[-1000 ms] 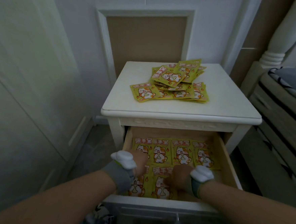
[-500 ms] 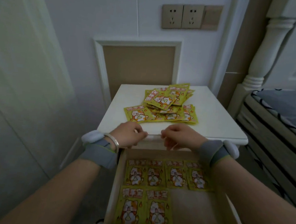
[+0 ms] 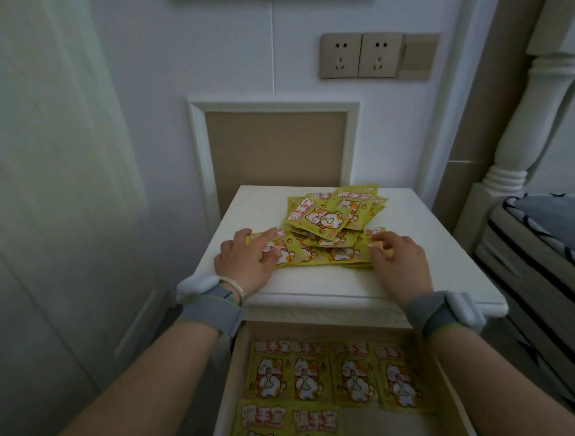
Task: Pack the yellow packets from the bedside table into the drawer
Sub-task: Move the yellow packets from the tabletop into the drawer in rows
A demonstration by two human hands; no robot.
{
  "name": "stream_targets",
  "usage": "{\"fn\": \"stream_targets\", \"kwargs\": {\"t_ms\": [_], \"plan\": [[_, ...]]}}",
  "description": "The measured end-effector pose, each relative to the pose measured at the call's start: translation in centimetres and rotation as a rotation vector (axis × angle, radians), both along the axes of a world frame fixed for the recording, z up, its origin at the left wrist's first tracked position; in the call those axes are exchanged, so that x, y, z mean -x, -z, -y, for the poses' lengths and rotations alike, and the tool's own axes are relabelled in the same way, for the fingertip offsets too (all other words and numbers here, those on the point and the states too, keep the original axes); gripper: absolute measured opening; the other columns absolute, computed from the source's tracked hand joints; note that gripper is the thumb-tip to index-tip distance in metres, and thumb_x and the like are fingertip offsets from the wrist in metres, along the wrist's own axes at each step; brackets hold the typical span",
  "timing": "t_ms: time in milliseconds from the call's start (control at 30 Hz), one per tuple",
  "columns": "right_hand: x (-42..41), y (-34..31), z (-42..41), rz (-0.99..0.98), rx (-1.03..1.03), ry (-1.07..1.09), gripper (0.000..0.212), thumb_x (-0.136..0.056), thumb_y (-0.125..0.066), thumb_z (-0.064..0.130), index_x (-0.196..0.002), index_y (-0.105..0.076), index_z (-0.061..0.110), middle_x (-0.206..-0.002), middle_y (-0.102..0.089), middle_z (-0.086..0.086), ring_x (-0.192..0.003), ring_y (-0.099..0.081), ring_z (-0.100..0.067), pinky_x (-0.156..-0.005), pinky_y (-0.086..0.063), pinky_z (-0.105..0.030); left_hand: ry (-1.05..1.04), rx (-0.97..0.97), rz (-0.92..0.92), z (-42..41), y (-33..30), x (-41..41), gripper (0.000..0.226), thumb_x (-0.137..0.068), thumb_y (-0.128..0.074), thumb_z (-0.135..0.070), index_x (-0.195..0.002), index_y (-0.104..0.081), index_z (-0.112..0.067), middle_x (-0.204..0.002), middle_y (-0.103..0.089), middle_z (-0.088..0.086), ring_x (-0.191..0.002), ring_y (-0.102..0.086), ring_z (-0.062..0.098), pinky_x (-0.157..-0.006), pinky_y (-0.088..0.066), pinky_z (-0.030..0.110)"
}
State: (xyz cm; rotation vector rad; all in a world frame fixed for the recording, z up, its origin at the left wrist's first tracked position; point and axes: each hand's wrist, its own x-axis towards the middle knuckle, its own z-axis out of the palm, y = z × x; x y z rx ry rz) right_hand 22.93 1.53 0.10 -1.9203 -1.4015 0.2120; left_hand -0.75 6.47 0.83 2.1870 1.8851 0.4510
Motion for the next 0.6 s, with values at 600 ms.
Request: {"fn": "stream_targets", "kwargs": {"t_ms": [600], "plan": [[1.8, 0.7, 0.7, 0.449, 0.063, -0.028, 0.055, -0.092, -0.036, 0.058, -0.076, -0.073, 0.020, -0.096, -0.064, 0.007, -0.104, -0.057, -0.022, -0.091, -0.033, -0.035, 0.009, -0.096, 0.174, 0.0, 0.1, 0.6, 0.020, -0.086, -0.064, -0.024, -0.105, -0.070, -0.020, -0.126, -0.057, 0.009, -0.114, -0.057, 0.028, -0.092, -0.042, 0.027]]}}
